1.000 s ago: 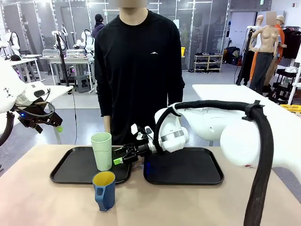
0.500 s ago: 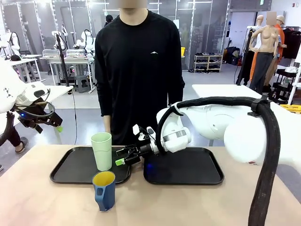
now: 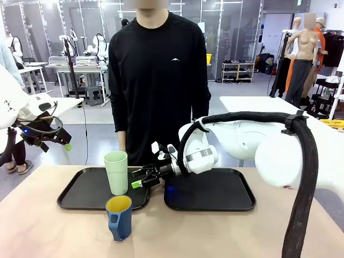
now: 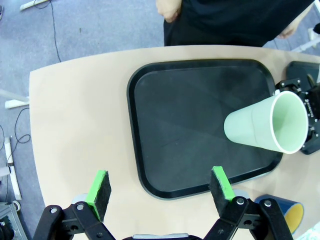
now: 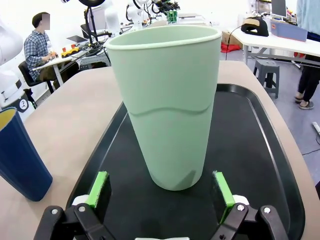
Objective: Sort and store the cups by type.
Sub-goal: Pick up the Handle plastic cup and place it into the empty Flat Tray.
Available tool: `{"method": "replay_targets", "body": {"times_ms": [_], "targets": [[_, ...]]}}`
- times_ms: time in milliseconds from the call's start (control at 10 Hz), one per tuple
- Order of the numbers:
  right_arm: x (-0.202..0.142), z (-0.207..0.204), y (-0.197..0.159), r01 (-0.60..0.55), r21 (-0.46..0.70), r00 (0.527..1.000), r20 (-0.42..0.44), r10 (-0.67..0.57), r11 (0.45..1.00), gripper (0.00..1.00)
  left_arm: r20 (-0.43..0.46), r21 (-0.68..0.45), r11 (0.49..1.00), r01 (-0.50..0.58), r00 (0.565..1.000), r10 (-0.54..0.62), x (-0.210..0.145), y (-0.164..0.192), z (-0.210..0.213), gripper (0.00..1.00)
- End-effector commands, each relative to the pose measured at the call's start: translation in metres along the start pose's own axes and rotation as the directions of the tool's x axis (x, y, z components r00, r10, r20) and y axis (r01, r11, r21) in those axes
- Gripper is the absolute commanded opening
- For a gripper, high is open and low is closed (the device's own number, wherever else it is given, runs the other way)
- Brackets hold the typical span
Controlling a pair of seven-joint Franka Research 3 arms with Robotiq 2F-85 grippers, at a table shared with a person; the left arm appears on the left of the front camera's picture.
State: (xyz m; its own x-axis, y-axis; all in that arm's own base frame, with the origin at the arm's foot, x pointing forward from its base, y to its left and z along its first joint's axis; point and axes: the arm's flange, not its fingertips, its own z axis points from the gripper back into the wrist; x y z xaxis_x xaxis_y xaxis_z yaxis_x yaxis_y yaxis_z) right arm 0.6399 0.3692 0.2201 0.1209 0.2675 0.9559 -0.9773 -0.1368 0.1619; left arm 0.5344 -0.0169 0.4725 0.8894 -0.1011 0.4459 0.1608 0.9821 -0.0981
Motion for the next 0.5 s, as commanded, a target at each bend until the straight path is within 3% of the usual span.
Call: {"method": "replay_targets", "body": {"times_ms": [0, 400], "targets": [[0.0013, -0.0016, -0.0001, -0.002, -0.004, 1.000, -0.005, 0.002, 1.000, 1.00, 0.007, -0.004, 1.000, -0.003, 1.000, 0.003, -0.0003, 0.0018, 0.0010, 1.00], [-0.0005, -0.0003, -0.0001, 0.001, 0.000, 1.000, 0.000, -0.001, 1.000, 1.00, 0.007, -0.004, 1.000, -0.003, 1.000, 0.003, -0.0003, 0.0018, 0.0010, 1.00]]}}
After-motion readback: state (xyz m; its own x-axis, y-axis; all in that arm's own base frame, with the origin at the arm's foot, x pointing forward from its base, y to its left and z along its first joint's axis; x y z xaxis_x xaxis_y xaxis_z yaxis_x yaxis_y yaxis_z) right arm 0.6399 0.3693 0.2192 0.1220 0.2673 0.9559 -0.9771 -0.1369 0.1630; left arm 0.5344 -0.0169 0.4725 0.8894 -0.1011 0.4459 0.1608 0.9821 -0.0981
